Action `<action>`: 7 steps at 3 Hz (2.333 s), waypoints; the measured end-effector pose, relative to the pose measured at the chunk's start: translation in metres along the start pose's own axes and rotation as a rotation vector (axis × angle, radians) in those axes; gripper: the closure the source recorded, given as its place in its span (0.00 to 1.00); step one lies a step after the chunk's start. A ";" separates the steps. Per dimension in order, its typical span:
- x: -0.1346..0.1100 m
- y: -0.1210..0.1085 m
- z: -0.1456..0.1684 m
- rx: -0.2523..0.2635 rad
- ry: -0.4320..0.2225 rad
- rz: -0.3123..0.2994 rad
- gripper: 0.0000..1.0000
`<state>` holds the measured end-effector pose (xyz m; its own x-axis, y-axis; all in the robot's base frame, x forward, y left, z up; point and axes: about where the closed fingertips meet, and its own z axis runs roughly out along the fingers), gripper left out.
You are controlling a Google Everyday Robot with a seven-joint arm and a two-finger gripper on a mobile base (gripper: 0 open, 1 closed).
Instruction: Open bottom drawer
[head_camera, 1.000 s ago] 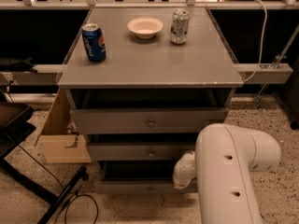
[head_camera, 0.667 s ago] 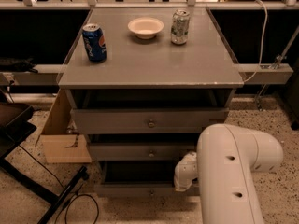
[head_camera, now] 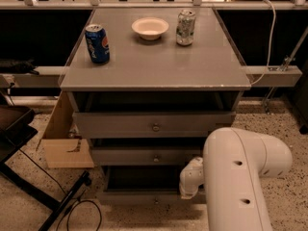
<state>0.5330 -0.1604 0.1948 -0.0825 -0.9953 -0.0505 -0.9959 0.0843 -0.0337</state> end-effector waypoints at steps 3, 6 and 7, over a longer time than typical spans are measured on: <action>0.006 0.026 -0.001 -0.064 0.022 -0.006 0.73; 0.006 0.026 0.000 -0.064 0.023 -0.006 0.04; 0.006 0.026 0.000 -0.064 0.023 -0.006 0.00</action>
Offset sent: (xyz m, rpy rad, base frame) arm -0.3566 -0.2275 0.0411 -0.2786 1.0376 0.2640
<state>0.5062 -0.1637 0.1941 -0.0768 -0.9967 -0.0280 -0.9967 0.0759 0.0302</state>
